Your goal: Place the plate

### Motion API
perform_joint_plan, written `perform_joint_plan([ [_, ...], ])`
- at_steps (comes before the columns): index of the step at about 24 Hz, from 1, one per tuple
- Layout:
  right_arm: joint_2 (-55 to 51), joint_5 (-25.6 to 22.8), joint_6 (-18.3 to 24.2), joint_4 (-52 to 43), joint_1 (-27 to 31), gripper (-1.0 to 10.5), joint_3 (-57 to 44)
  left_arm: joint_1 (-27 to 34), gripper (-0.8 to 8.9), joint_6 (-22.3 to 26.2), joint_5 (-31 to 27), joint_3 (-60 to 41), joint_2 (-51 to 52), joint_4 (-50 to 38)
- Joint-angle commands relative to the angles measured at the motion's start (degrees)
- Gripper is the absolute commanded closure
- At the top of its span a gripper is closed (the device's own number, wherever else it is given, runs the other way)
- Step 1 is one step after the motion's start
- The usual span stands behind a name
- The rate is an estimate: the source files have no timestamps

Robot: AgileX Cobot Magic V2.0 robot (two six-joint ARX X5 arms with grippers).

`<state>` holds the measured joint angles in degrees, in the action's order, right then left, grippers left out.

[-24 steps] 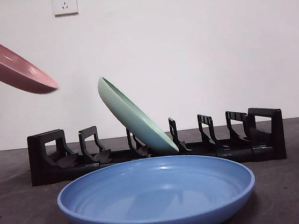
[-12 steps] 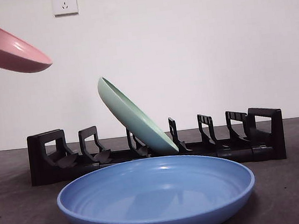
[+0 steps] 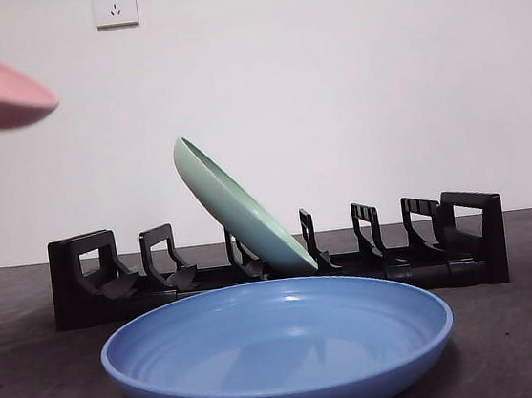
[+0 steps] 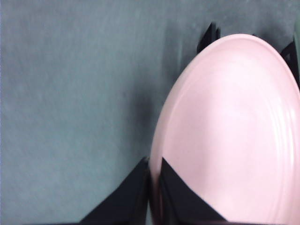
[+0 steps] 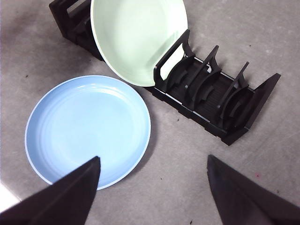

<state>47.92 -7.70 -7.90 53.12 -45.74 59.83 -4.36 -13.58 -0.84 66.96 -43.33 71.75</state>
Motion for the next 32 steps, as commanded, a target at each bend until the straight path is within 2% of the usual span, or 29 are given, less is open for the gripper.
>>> perform_joint_plan([
  [1, 0.3, -0.3, 0.0, -0.4, -0.5, 5.8, 0.7, -0.2, 7.98, -6.0, 4.7, -4.7, 3.1, -0.7],
  [5, 0.3, -0.3, 0.0, -0.4, -0.5, 5.8, 0.7, -0.7, 7.98, -12.3, 11.4, -14.0, 7.6, -3.1],
  [8, 0.3, -0.3, 0.0, -0.4, -0.5, 5.8, 0.7, -1.9, 7.98, -16.0, 13.6, -19.3, 9.0, -6.2],
  [16, 0.3, -0.3, 0.2, -1.0, -0.5, 5.8, 0.7, -7.6, 7.98, -22.3, 13.6, -27.0, 7.9, -14.3],
  [21, 0.3, -0.3, 1.2, -2.2, -0.5, 5.8, 0.7, -13.3, 7.98, -26.7, 12.5, -29.4, 4.5, -20.9],
  [27, 0.3, -0.3, 1.3, -3.7, -0.5, 5.8, 0.7, -21.4, 7.98, -29.8, 9.1, -29.4, -3.1, -28.5],
  [32, 0.3, -0.3, 1.3, -3.8, -0.5, 5.8, 0.7, -30.2, 7.98, -33.4, 5.1, -29.4, -14.8, -39.0],
])
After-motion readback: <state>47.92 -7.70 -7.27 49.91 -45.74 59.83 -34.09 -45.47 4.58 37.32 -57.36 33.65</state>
